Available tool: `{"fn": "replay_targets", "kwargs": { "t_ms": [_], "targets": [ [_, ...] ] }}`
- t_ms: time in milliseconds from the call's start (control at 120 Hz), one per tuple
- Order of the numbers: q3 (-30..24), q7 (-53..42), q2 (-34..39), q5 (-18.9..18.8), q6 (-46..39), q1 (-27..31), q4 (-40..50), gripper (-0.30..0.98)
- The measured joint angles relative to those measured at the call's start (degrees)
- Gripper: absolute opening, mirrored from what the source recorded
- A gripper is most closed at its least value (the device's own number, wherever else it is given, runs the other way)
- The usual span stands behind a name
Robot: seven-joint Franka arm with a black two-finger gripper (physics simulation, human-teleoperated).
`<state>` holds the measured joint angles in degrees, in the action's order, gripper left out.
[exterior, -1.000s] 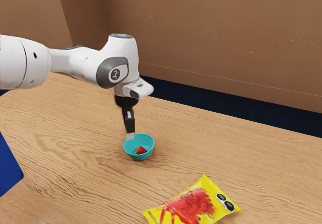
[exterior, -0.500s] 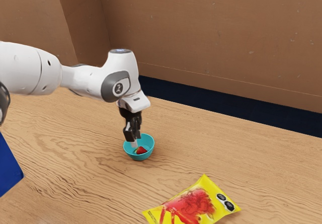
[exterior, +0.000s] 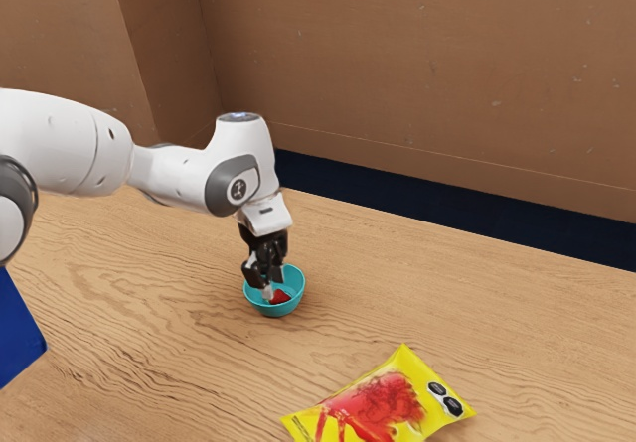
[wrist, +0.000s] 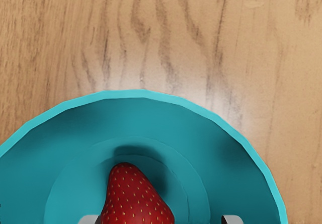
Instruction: Take strawberry from the bowl
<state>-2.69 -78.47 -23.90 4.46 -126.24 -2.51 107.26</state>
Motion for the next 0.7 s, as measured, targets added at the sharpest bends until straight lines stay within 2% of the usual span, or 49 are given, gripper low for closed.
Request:
{"fn": "replay_targets", "kwargs": {
  "t_ms": [325,408,700],
  "targets": [
    [0.1,-3.6,-0.9,0.2,-0.3,0.2,-0.2,0.27],
    [0.1,-4.2,-1.1,0.1,-0.4,0.2,-0.3,0.31],
    [0.1,-5.9,-1.5,0.1,-1.0,0.3,-0.3,0.23]
  ]
}}
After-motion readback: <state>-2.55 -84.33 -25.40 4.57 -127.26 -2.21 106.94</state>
